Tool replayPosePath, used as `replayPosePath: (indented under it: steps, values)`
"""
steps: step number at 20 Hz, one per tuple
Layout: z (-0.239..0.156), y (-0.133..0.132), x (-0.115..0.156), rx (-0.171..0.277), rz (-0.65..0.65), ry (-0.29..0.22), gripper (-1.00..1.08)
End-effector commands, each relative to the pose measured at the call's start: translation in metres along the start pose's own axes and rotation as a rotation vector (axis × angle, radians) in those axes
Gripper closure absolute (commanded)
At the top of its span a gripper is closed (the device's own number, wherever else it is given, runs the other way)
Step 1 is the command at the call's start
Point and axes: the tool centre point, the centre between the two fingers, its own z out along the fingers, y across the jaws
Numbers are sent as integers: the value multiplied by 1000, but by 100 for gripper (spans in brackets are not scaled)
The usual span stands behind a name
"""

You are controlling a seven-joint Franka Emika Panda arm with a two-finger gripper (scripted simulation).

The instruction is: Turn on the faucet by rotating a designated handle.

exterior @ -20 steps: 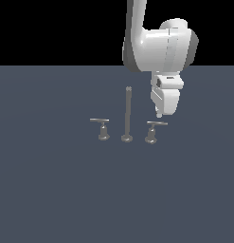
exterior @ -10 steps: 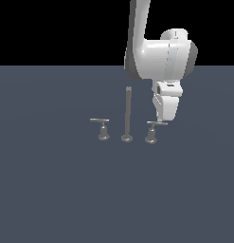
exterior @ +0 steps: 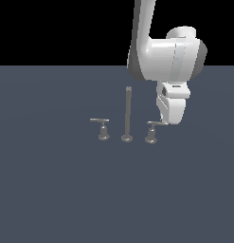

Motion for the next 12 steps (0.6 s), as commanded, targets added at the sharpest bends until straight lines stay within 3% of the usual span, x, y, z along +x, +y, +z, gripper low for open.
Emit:
replayPosePath:
  steps: [1,3,12]
  values:
    - [0,10,7,-4,3,0,108]
    - [0,3,1,5,-3,0,108]
    - [0,32,0,0,1,0,108]
